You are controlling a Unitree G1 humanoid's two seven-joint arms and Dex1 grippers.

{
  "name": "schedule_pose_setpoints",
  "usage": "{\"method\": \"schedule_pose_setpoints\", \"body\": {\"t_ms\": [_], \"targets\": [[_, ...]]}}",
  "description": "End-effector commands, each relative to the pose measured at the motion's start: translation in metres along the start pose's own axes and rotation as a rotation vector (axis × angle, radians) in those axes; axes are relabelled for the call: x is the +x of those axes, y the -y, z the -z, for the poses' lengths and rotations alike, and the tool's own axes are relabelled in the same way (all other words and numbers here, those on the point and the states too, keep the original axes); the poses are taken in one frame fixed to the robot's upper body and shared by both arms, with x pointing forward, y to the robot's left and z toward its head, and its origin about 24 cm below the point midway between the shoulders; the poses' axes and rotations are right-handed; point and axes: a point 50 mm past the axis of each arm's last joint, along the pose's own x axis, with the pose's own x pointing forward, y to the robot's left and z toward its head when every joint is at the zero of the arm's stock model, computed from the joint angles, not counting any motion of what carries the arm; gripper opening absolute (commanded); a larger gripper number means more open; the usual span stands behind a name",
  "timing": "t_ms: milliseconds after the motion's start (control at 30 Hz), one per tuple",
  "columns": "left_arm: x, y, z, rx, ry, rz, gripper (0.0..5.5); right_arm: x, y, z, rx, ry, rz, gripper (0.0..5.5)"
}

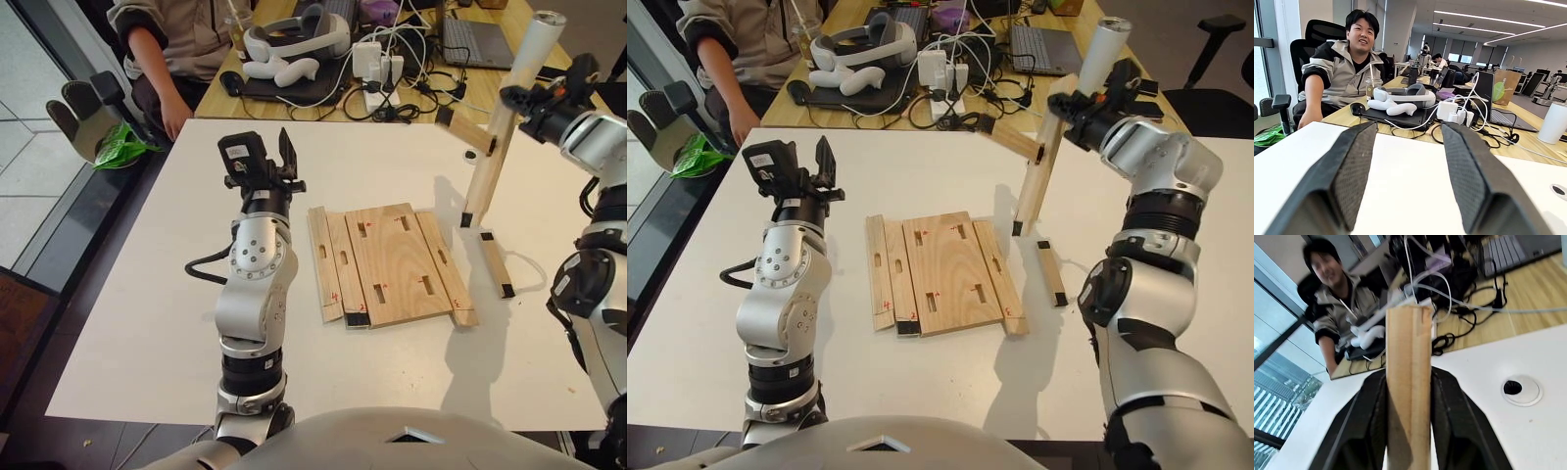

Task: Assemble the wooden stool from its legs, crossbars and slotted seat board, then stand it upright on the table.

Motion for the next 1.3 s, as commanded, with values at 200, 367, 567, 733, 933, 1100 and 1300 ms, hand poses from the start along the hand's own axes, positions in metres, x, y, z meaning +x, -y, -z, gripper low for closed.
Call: {"method": "schedule_pose_setpoints", "body": {"t_ms": [200, 367, 567, 733, 933, 1100, 1300], "targets": [[0.002, 0.006, 0.006, -0.018, -0.012, 0.039, 2.43, -0.015, -0.008, 0.013, 0.182, 0.189, -0.117, 1.01], [0.0, 0.011, 0.011, -0.024, -0.022, 0.053, 2.43, -0.031, -0.013, 0.014, 0.373, 0.281, -0.261, 1.01], [0.002, 0.009, 0.011, -0.023, -0.024, 0.061, 2.43, -0.036, -0.018, 0.023, 0.479, 0.341, -0.309, 1.01], [-0.004, 0.004, 0.015, -0.012, -0.054, 0.056, 2.43, -0.031, -0.011, 0.058, 0.432, 0.323, -0.161, 1.01], [-0.008, -0.004, 0.013, -0.006, -0.058, 0.023, 2.43, -0.035, -0.009, 0.074, 0.238, 0.322, -0.056, 1.01], [-0.012, -0.002, 0.014, -0.01, -0.061, 0.007, 2.43, -0.048, -0.019, 0.081, 0.194, 0.35, -0.145, 1.01], [-0.013, -0.004, 0.015, -0.006, -0.057, -0.006, 2.43, -0.07, -0.039, 0.07, 0.463, 0.343, -0.479, 1.01]]}}
